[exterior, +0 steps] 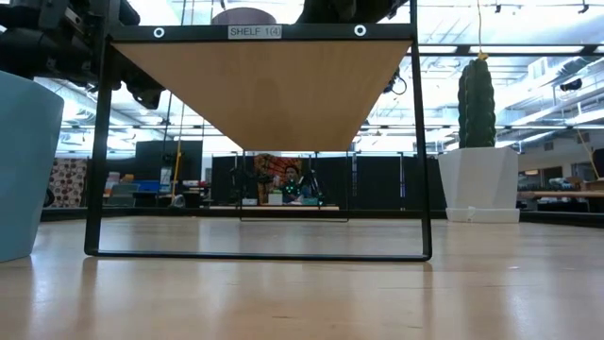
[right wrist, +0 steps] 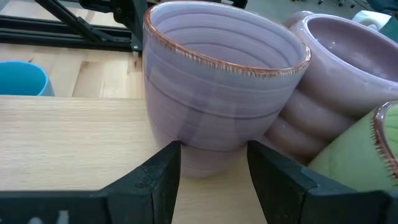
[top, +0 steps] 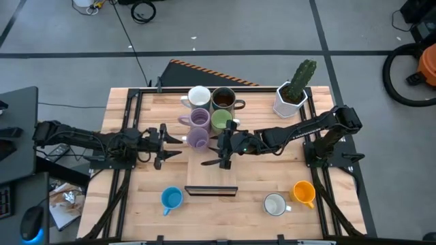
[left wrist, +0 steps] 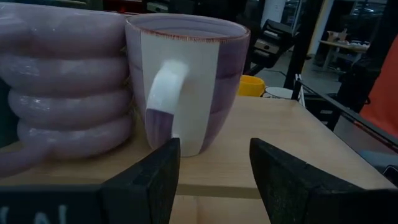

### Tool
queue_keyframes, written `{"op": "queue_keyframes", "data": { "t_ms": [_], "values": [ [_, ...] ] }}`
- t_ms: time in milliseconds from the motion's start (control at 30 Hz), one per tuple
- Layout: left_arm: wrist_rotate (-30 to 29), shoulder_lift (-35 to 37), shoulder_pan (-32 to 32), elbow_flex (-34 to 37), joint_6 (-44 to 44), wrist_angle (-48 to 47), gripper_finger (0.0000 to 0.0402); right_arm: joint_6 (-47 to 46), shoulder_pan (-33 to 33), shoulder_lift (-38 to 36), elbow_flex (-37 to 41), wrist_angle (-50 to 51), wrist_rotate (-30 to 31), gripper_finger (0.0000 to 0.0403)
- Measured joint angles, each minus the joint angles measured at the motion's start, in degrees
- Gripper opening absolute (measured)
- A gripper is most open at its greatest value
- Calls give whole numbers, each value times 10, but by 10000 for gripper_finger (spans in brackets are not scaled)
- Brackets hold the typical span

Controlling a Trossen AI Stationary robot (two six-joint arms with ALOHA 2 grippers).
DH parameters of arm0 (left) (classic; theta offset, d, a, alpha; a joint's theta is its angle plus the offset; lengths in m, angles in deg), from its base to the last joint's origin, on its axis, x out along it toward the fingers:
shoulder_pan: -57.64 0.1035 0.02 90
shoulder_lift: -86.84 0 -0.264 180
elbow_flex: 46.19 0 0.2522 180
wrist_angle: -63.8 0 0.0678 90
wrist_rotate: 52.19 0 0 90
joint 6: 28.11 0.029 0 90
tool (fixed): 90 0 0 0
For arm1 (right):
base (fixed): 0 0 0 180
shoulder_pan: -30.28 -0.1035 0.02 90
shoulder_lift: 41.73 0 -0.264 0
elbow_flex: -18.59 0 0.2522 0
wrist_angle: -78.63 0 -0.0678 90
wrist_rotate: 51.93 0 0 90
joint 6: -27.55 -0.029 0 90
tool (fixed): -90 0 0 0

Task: Place coffee mugs
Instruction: Put the purple mug on the shelf

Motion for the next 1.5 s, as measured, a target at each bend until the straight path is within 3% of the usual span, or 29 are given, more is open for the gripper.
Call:
{"op": "queue_keyframes", "data": {
  "t_ms": [1033, 1367, 1500],
  "values": [
    [-18, 0, 0, 0, 14, 11, 201, -65, -13, 0, 1, 73, -19, 191],
    [-17, 0, 0, 0, 5, -1, 201, -44, -50, -20, 1, 85, 20, 191],
    [-17, 0, 0, 0, 1, -9, 201, 1, -84, -23, 1, 101, 90, 191]
  ]
}}
